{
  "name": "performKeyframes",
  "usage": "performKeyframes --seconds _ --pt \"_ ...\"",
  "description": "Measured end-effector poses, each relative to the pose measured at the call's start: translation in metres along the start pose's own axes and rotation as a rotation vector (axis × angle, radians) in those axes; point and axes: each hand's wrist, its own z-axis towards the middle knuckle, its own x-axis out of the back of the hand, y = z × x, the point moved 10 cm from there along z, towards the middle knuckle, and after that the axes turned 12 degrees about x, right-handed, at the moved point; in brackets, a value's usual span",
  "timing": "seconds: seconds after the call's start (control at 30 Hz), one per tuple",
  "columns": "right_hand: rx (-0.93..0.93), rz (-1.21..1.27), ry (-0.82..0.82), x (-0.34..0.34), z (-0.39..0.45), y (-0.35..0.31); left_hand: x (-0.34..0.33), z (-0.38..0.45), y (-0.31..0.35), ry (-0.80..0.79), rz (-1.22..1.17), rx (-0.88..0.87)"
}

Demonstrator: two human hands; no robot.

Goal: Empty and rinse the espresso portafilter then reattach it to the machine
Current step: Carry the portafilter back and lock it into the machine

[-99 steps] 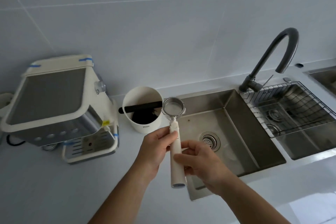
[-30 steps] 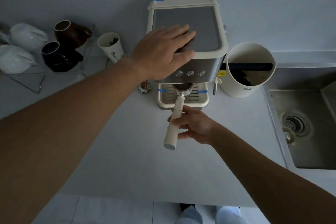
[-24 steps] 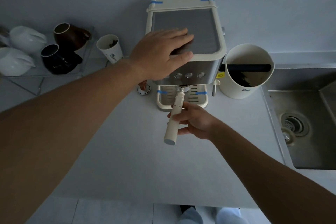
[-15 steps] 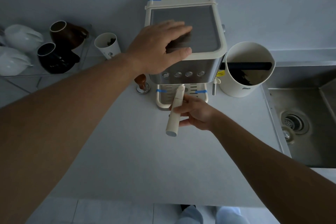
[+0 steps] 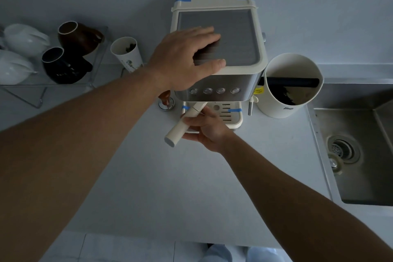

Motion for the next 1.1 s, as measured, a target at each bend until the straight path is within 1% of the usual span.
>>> performKeyframes --seconds 0.47,0.67,1.1 --pt "0.097 0.056 0.110 -0.010 0.022 0.001 -0.001 0.001 -0.001 -0.002 0.019 0.022" --pt "0.118 0.040 0.151 -0.011 0.024 0.003 0.000 0.000 0.000 0.002 0.002 0.021" --pt "0.179 0.066 0.177 -0.025 0.032 -0.006 0.001 0.000 -0.001 0.016 -0.012 0.020"
